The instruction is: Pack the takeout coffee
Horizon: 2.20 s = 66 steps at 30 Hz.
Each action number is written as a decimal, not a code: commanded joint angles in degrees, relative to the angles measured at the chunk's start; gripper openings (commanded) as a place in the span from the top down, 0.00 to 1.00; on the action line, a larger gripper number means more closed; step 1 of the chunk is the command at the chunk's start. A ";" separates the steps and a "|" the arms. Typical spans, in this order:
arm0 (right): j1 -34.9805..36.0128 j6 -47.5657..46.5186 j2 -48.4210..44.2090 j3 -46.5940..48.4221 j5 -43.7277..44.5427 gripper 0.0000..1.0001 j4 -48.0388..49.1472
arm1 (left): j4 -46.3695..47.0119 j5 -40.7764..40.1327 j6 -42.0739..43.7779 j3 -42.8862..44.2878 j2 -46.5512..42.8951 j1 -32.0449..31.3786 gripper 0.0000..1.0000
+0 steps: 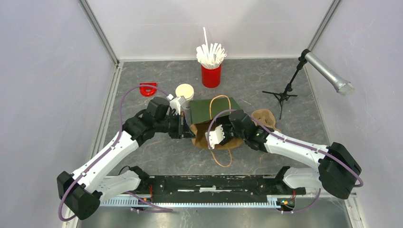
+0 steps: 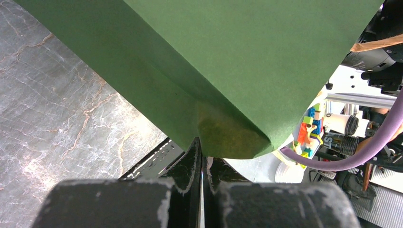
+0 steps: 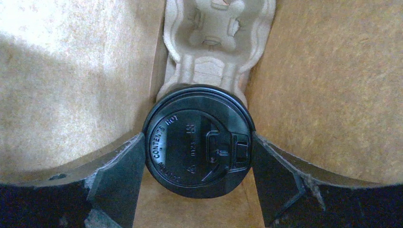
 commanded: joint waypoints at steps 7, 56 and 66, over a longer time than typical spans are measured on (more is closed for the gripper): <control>-1.26 0.89 2.14 -1.63 0.87 0.38 -0.97 | 1.49 3.08 -1.27 1.32 0.12 -0.18 0.97; -1.45 3.18 -3.54 8.58 -1.32 0.13 -19.28 | 0.79 3.03 -1.41 4.30 2.22 -0.16 0.97; -0.54 6.67 -5.14 9.96 -1.13 0.13 -22.76 | -1.30 2.85 -1.45 6.27 3.50 -0.15 0.97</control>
